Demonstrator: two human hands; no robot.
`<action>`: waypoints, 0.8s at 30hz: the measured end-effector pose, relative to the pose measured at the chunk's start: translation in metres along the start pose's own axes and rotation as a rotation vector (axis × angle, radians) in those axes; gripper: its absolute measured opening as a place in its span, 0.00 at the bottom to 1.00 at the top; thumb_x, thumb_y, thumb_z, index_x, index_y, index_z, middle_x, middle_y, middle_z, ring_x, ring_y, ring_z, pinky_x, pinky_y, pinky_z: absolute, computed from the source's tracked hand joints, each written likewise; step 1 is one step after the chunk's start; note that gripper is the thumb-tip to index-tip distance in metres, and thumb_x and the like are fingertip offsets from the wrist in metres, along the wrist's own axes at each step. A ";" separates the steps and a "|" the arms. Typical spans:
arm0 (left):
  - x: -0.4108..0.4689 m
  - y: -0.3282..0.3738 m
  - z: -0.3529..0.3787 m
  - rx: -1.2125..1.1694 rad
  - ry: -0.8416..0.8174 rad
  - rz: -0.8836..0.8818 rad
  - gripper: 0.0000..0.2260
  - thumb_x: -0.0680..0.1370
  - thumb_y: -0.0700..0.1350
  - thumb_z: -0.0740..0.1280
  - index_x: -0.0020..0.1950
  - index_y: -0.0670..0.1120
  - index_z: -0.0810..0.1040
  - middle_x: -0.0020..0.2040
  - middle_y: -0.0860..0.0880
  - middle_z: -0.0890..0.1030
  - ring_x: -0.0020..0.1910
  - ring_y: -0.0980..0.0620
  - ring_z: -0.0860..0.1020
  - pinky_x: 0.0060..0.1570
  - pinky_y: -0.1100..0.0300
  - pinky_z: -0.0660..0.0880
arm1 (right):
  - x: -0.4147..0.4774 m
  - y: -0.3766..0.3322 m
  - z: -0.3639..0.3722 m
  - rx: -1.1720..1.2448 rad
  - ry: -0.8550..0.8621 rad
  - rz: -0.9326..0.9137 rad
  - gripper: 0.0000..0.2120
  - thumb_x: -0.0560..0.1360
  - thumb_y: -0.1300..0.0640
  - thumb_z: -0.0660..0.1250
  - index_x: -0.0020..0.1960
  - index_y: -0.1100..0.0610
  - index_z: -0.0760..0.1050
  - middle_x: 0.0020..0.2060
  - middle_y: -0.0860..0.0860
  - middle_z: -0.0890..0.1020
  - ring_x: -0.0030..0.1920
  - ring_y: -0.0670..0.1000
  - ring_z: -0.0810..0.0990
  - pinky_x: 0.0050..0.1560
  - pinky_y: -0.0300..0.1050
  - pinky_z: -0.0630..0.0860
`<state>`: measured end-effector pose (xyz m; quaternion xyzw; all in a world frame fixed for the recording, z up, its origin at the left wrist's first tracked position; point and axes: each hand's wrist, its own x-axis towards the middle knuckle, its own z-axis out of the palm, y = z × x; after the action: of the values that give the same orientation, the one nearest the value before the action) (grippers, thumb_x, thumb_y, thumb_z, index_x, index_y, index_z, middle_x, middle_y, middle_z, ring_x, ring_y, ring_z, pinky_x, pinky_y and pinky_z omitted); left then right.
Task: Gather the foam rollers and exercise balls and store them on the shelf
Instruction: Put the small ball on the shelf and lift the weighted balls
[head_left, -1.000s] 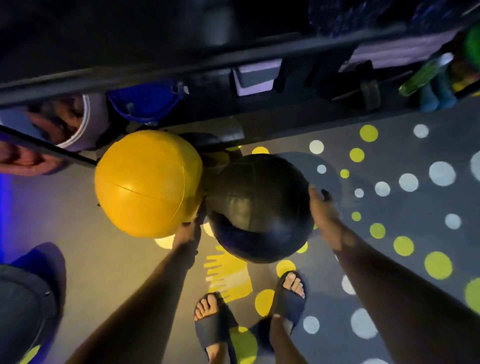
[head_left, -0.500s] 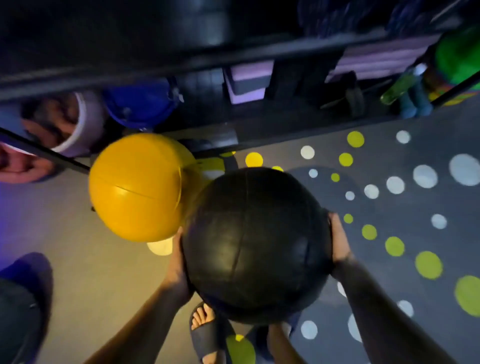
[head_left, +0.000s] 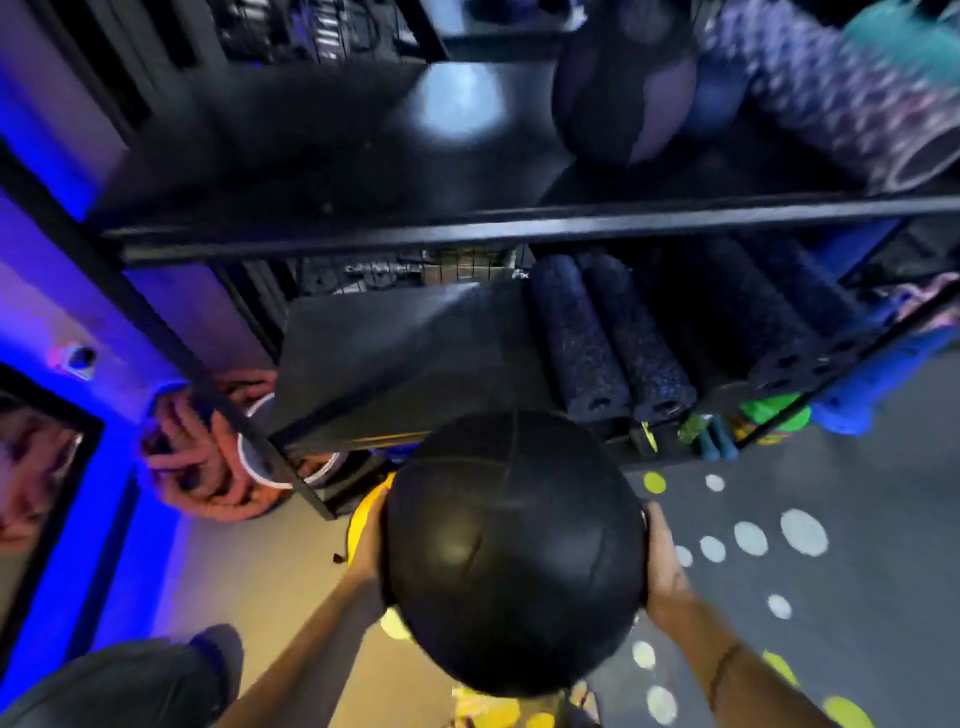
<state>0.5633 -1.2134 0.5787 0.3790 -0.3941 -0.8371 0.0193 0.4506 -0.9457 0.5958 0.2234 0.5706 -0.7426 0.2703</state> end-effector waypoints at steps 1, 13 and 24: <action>0.002 0.009 0.003 -0.026 0.006 -0.008 0.20 0.84 0.54 0.62 0.67 0.41 0.81 0.63 0.38 0.83 0.63 0.41 0.82 0.54 0.52 0.80 | 0.003 -0.003 0.008 0.027 0.011 0.032 0.27 0.85 0.50 0.51 0.43 0.58 0.86 0.41 0.54 0.87 0.45 0.54 0.84 0.56 0.50 0.76; 0.097 0.070 0.012 -0.045 0.195 -0.155 0.31 0.79 0.70 0.58 0.58 0.46 0.87 0.58 0.41 0.86 0.55 0.42 0.85 0.60 0.47 0.76 | 0.105 -0.062 0.074 -0.131 -0.009 0.136 0.23 0.82 0.41 0.56 0.56 0.55 0.84 0.51 0.54 0.87 0.51 0.53 0.84 0.53 0.46 0.78; 0.235 0.077 0.070 0.371 0.306 -0.002 0.33 0.78 0.67 0.66 0.80 0.59 0.63 0.76 0.46 0.72 0.70 0.45 0.73 0.68 0.44 0.72 | 0.293 -0.106 0.137 -0.751 -0.083 0.015 0.52 0.62 0.22 0.67 0.80 0.41 0.58 0.79 0.47 0.64 0.75 0.52 0.67 0.76 0.54 0.64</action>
<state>0.3301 -1.2988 0.5134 0.4988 -0.5332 -0.6832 0.0081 0.1570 -1.0998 0.5193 0.0826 0.7900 -0.4880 0.3619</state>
